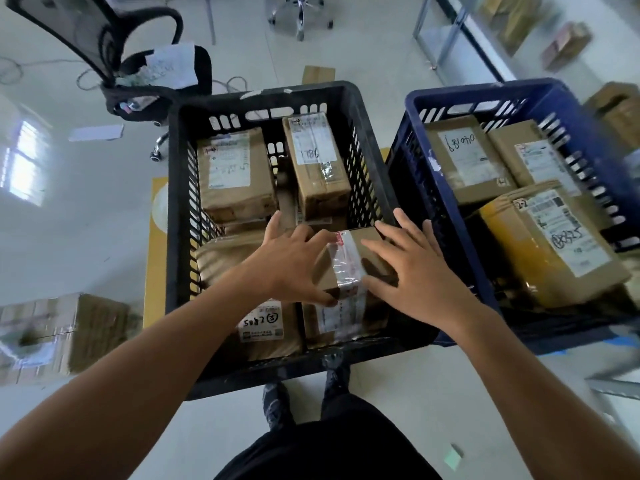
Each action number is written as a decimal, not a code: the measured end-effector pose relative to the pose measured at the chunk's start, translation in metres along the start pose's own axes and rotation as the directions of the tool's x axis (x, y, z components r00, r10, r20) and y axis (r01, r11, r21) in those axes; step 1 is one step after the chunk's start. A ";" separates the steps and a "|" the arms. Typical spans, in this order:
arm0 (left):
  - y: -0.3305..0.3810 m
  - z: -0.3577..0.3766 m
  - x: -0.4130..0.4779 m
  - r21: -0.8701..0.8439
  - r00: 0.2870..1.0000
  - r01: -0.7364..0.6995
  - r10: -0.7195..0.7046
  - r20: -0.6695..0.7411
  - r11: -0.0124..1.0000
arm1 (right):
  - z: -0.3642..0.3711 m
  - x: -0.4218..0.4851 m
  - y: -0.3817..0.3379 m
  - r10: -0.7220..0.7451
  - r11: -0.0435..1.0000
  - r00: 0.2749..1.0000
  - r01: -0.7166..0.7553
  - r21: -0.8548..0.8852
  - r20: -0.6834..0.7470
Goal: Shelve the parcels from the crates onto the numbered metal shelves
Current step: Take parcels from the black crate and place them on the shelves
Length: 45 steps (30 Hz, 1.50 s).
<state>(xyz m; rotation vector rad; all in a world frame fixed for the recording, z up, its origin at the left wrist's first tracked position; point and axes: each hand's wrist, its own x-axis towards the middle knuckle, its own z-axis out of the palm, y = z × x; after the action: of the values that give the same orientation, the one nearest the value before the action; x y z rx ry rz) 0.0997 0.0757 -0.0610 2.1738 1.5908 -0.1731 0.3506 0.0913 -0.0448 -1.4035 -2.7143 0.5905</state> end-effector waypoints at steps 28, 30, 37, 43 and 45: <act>0.012 -0.034 -0.050 -0.927 0.758 -0.338 -0.538 -0.369 0.159 | -0.056 0.040 -0.044 0.211 0.816 0.841 0.128 0.563 -0.498; 0.011 -0.024 -0.059 -0.931 0.805 -0.338 -0.472 -0.360 0.135 | -0.056 0.034 -0.056 0.242 0.824 0.826 0.102 0.557 -0.510; 0.000 -0.017 -0.091 -0.866 0.850 -0.477 -0.173 -0.498 0.150 | -0.073 -0.007 -0.105 0.327 0.804 0.743 0.107 0.585 -0.584; -0.005 -0.033 -0.121 -0.834 0.808 -0.538 -0.206 -0.552 0.122 | -0.060 -0.050 -0.143 0.225 0.861 0.806 0.099 0.500 -0.547; 0.002 -0.037 -0.129 -0.827 0.800 -0.554 -0.211 -0.562 0.100 | -0.054 -0.063 -0.150 0.238 0.837 0.826 0.093 0.539 -0.511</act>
<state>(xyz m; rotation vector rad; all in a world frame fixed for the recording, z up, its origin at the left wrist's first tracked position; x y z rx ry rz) 0.0532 -0.0223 0.0180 1.1618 0.9601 1.4255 0.2816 -0.0195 0.0658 -1.2654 -1.8320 0.7337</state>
